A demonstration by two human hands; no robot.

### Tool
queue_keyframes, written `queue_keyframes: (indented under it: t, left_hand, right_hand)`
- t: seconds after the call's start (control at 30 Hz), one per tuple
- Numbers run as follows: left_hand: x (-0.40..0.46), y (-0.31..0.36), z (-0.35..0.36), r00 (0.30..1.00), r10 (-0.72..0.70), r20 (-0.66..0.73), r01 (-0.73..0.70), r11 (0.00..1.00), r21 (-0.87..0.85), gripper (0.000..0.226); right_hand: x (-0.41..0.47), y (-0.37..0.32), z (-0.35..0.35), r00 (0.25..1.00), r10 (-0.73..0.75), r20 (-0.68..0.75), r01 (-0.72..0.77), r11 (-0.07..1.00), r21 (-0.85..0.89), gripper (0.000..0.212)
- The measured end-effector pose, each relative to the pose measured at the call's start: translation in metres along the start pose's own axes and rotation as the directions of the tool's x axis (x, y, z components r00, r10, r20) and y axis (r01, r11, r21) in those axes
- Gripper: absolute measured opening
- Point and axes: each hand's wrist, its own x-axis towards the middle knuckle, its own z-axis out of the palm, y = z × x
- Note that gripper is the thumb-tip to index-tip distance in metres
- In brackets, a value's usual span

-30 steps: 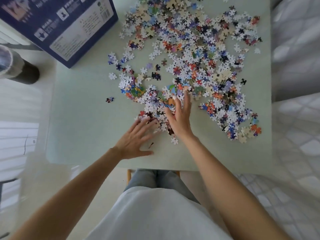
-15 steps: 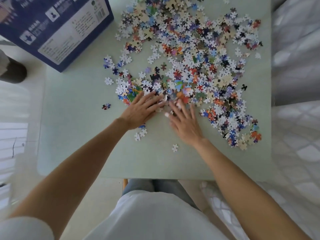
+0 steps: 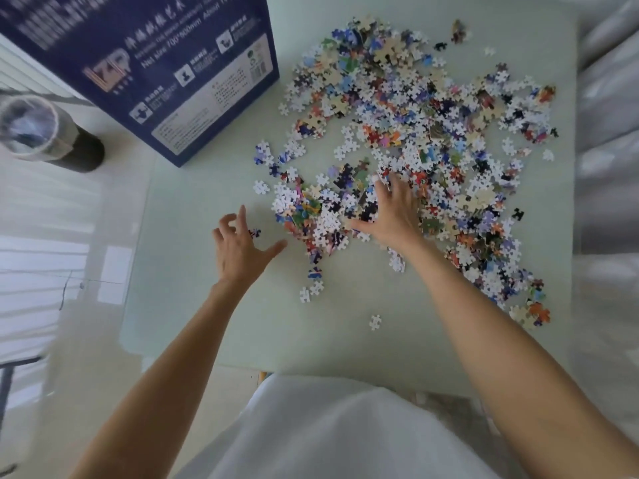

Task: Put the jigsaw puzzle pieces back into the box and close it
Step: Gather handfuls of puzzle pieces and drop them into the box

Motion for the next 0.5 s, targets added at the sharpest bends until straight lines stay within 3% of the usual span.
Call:
queue_keyframes:
  t: [0.13, 0.27, 0.37, 0.5]
  left_hand:
    - [0.013, 0.025, 0.012, 0.989, 0.122, 0.089, -0.12, 0.992, -0.033, 0.118]
    - [0.04, 0.054, 0.011, 0.969, 0.188, 0.163, -0.201, 0.978, 0.065, 0.126]
    - [0.05, 0.065, 0.009, 0.943, 0.255, 0.211, -0.286, 0.95, 0.127, 0.12]
    - [0.046, 0.075, 0.013, 0.909, 0.338, 0.245, -0.37, 0.924, 0.098, 0.096]
  right_hand:
    - [0.007, -0.026, 0.006, 0.998, -0.055, 0.038, 0.058, 0.993, -0.105, 0.114]
    - [0.009, -0.031, 0.009, 0.996, -0.079, 0.038, 0.086, 0.975, -0.205, 0.111]
    - [0.011, -0.032, 0.011, 0.996, -0.075, 0.05, 0.084, 0.977, -0.196, 0.11]
    - [0.009, -0.039, 0.016, 0.993, -0.1, 0.055, 0.108, 0.981, -0.161, 0.115]
